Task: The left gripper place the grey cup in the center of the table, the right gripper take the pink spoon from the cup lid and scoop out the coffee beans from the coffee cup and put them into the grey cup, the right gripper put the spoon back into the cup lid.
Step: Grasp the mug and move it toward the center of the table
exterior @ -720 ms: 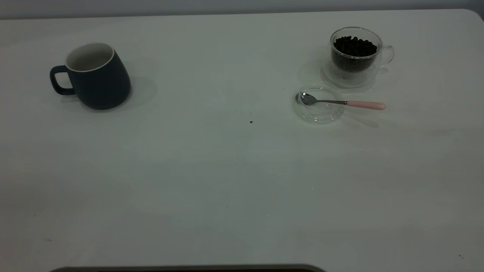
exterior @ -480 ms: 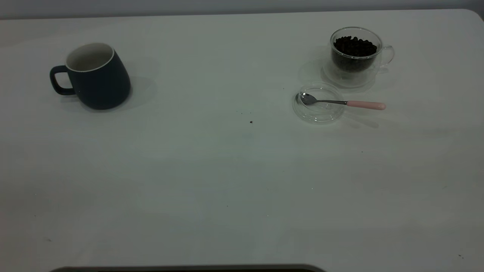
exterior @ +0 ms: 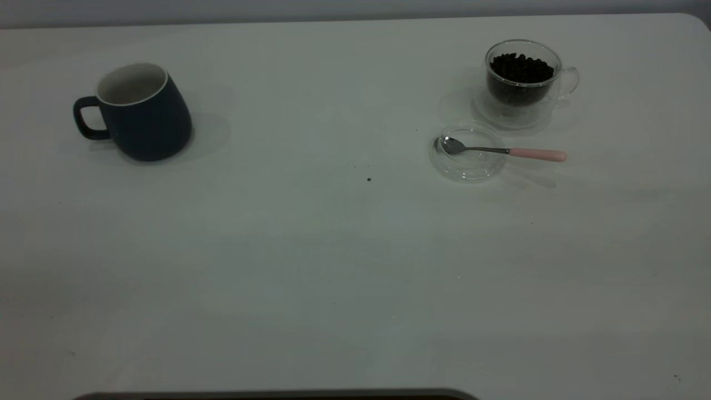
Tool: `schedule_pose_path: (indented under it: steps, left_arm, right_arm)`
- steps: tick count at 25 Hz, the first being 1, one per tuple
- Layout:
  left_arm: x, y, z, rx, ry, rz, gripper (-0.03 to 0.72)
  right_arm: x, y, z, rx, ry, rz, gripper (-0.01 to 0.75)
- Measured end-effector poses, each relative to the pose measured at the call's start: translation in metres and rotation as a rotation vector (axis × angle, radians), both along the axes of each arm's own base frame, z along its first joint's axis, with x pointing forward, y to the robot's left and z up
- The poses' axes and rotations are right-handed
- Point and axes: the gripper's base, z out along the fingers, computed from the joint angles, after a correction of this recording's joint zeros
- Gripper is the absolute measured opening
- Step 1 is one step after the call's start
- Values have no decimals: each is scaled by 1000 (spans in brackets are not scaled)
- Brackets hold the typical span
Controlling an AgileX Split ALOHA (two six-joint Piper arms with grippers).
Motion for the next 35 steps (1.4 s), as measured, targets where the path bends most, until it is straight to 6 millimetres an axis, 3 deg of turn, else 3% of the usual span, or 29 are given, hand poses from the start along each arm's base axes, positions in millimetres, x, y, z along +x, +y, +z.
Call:
schedule_pose_path:
  steps: [21, 24, 28, 31, 35]
  left_arm:
    - [0, 0, 0, -5, 0, 4, 569]
    - [6, 0, 9, -26, 33, 23, 569]
    - [38, -1, 44, -26, 92, 33, 569]
    - [81, 0, 66, 6, 140, 37, 569]
    - [146, 2, 76, 94, 227, 26, 569]
  right_arm:
    - [0, 0, 0, 0, 0, 0, 575]
    - [0, 0, 0, 0, 0, 0, 575]
    - [0, 0, 0, 0, 0, 0, 575]
    - [0, 0, 0, 0, 0, 0, 575]
    - [0, 0, 0, 0, 0, 0, 575]
